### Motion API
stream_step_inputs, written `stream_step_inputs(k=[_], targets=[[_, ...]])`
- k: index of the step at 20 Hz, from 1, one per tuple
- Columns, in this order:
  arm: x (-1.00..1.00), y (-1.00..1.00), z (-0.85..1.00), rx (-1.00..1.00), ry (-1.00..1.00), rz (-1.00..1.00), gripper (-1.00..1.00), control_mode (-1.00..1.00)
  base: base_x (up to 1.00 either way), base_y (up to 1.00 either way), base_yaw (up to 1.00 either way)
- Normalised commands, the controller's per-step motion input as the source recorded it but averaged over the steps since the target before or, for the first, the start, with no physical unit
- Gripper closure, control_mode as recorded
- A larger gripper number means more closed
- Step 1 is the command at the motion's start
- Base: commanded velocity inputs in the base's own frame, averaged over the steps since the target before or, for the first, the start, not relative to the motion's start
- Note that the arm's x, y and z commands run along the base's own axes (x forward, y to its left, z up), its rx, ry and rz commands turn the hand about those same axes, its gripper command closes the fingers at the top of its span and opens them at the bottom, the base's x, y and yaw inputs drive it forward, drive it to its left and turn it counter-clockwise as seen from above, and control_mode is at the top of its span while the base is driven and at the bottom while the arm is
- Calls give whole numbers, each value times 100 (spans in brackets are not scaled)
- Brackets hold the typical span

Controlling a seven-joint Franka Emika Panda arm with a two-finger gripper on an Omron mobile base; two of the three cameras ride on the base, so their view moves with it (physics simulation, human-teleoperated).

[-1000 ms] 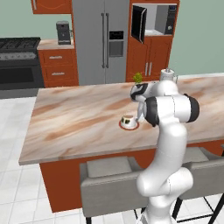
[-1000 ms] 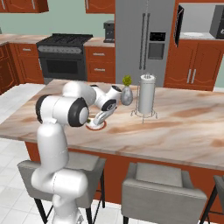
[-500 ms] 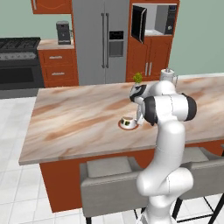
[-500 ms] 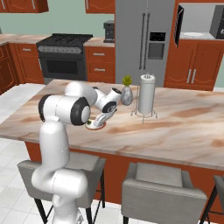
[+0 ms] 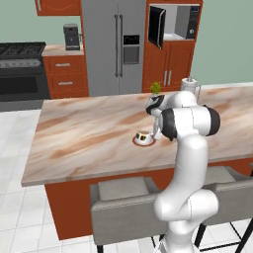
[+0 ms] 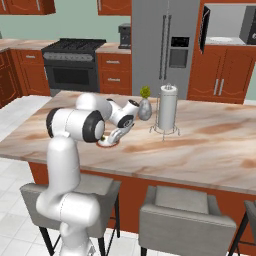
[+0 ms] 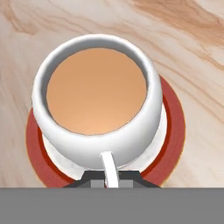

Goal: Pick the cup of tea, navigate to the dining table, and place it on the saucer.

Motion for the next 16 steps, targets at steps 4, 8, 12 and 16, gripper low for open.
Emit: stream_step_inputs(k=[4,8,12,16], targets=[[7,0,0,0,0,0,100,-100,0,0,0],[8,0,-4,0,0,0,100,-100,0,0,0],[2,0,-8,0,0,0,100,-100,0,0,0],[0,0,-4,0,0,0,100,-100,0,0,0]])
